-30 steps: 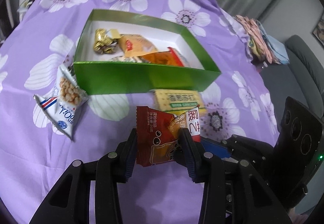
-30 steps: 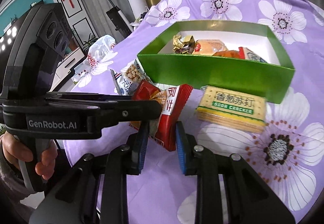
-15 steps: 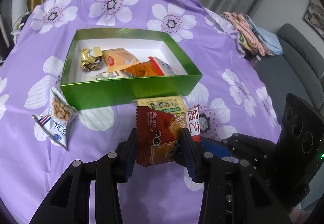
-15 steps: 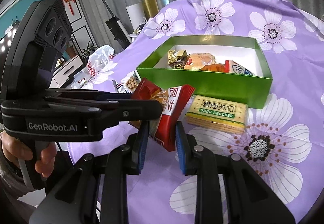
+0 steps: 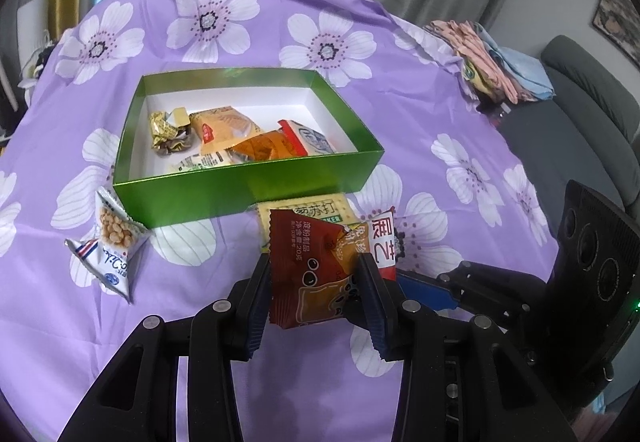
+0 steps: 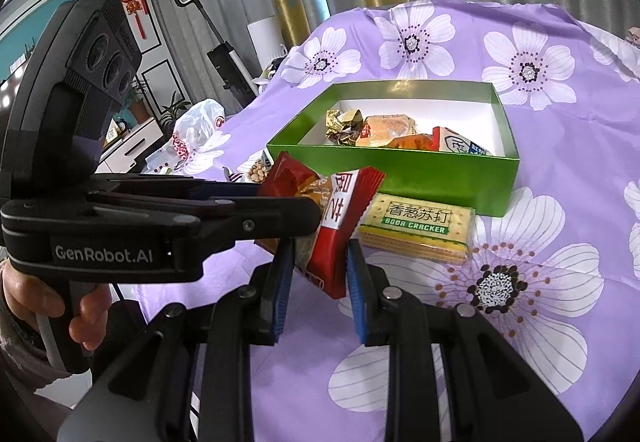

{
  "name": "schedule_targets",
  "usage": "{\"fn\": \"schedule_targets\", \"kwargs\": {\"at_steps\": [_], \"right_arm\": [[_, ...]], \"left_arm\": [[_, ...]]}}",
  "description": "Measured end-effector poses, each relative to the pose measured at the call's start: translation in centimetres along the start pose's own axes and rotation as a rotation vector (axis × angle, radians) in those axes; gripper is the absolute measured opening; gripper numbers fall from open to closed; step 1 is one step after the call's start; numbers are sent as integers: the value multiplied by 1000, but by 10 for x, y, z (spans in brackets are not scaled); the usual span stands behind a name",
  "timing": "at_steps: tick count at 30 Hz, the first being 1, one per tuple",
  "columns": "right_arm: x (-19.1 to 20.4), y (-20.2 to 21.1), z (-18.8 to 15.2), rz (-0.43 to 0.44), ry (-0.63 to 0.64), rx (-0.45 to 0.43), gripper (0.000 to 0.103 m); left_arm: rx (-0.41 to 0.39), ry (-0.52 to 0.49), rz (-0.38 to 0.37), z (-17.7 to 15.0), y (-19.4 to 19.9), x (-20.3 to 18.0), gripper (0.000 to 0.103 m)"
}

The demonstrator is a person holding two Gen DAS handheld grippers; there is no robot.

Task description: Organize snacks

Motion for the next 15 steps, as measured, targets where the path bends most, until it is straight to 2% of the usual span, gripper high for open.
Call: {"fn": "schedule_targets", "kwargs": {"at_steps": [15], "right_arm": [[-2, 5, 0, -2, -2, -10, 27]], "left_arm": [[-9, -15, 3, 0, 2, -4, 42]]}}
Point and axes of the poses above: each gripper's, at about its wrist camera, not at the fingertips, and y roughly against the way its jaws point, x to its left, z to its top, the point moved 10 cm from there along -y, roughly the way its jaws point, and after that the axes turned 11 degrees about y, right-handed, at the moved point
